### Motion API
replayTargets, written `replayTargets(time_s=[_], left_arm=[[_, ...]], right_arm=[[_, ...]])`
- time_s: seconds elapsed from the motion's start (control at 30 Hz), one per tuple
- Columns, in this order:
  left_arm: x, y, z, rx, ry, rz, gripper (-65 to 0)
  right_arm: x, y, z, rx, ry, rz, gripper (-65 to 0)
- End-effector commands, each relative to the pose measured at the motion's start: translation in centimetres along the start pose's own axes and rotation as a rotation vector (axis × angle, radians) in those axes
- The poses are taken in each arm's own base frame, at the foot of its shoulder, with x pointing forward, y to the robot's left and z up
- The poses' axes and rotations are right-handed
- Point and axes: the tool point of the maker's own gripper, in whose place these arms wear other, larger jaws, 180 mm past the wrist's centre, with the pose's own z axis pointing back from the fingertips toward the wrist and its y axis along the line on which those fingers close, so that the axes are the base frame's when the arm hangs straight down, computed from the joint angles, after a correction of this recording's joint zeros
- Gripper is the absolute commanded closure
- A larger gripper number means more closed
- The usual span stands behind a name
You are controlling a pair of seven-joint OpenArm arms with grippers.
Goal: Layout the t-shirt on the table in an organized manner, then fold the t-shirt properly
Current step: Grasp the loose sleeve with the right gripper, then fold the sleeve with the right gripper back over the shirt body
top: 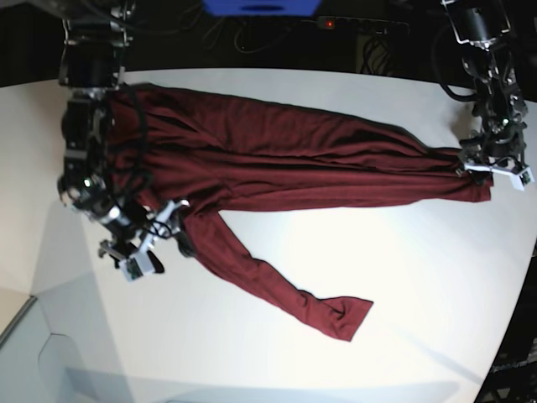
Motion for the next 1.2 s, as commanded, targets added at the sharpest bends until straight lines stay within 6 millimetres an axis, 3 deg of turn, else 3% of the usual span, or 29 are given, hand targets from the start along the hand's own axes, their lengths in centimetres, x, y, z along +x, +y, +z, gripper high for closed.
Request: replayTargets(time_s=[0.0,0.17,0.27,0.47,0.57,0.67,0.77,0.87,1.07,1.17], left_arm=[[0.6,0.4,0.0,0.015,-0.003,-0.012,-37.6],[0.9,0.3,0.0,0.012,-0.01,-0.01,-37.6],[0.9,0.3,0.0,0.013,-0.01,-0.009,-37.6],[1.1,0.3,-0.1,0.014,-0.014,-0.004,-37.6],[1.1,0.2,-0.1,0.013,-0.013,-0.005,-37.6],[1.1,0.2,-0.1,0.012,-0.013,-0.006,-37.6],[0.9,0.1,-0.1,0.01,-0.01,-0.002,-37.6],[0.9,-0.6,-0.2,0.001,-0.014,0.013,-37.6],[0.4,-1.1,-0.3,-0.007,-0.004,0.02,-37.6],[0.4,-1.2,-0.3,-0.007,-0.003,0.022,-37.6]], right_arm=[[2.4,-0.7,-0.9,0.005,-0.054,-0.003,-42.5],[2.9,-0.8,-6.5,0.086,0.005,-0.106,-42.5],[2.9,-0.4,-8.4,0.113,-0.028,-0.18,-42.5],[1.5,0.2,-9.8,0.122,-0.08,-0.299,-42.5],[0.8,0.1,-9.7,0.108,-0.092,-0.32,-42.5],[-1.2,-0.3,-9.7,0.052,-0.062,-0.329,-42.5],[-2.0,0.4,-9.7,0.066,-0.04,-0.313,-42.0],[-3.7,2.0,-9.7,0.103,0.012,-0.268,-34.4],[-6.5,7.0,-10.1,0.21,0.105,-0.177,-0.2],[-5.6,7.5,-10.3,0.225,0.083,-0.158,0.0]])
